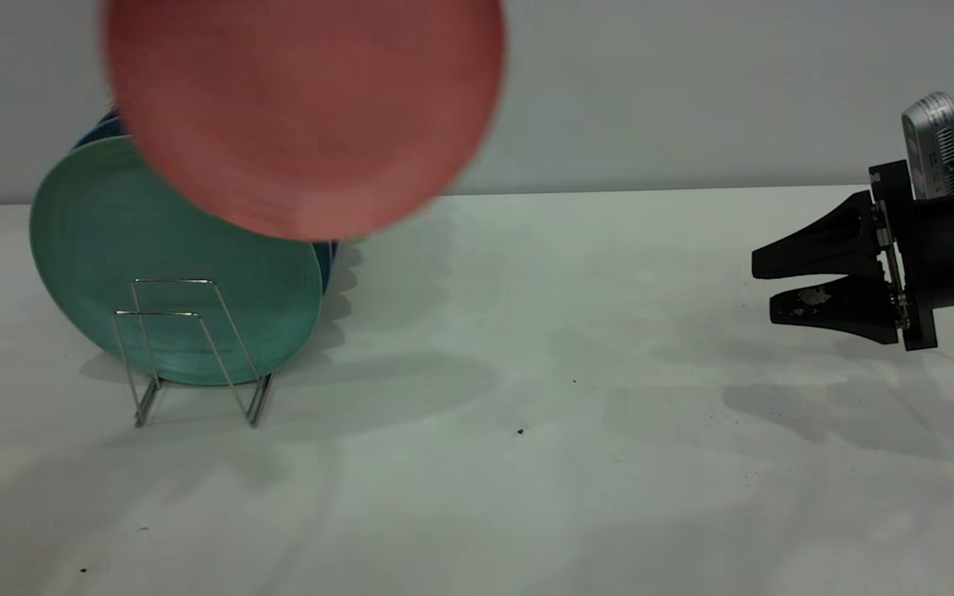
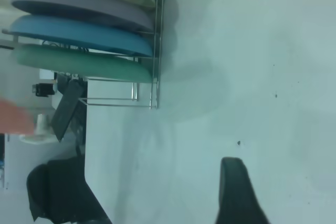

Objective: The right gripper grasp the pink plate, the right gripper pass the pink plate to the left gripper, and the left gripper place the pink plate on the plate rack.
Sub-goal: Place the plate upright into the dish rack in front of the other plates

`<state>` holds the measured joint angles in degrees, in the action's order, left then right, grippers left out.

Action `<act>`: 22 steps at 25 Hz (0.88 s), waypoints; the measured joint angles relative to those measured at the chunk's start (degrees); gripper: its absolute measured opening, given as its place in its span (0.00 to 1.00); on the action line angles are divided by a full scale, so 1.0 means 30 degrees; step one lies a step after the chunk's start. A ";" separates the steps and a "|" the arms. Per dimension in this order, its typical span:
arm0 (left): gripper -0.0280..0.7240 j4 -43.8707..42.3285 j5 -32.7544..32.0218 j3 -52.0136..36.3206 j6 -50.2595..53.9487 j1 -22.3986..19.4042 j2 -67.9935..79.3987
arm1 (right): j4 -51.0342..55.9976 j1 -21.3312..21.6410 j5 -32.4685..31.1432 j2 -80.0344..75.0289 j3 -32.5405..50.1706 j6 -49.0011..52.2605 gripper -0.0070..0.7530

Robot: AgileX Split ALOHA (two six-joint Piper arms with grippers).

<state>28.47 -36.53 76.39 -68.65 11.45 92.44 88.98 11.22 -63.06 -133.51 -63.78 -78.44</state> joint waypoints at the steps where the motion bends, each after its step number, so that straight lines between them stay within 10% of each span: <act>1: 0.18 -0.0319 -0.0483 0.0000 -0.0900 -0.0303 -0.0387 | 0.0065 0.0000 0.0000 0.0000 0.0000 0.0000 0.63; 11: 0.18 -0.1221 -0.3058 0.0000 -0.7919 -0.4029 -0.0091 | 0.0179 0.0000 -0.0059 0.0000 0.0000 0.0015 0.63; 22: 0.18 -0.1248 -0.1744 0.0000 -1.3632 -0.4198 0.1849 | 0.0028 -0.0158 -0.0103 0.0000 0.0000 0.0015 0.60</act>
<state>24.73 -41.76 76.39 -109.55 -1.14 97.99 89.06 10.75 -63.37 -133.51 -63.78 -78.40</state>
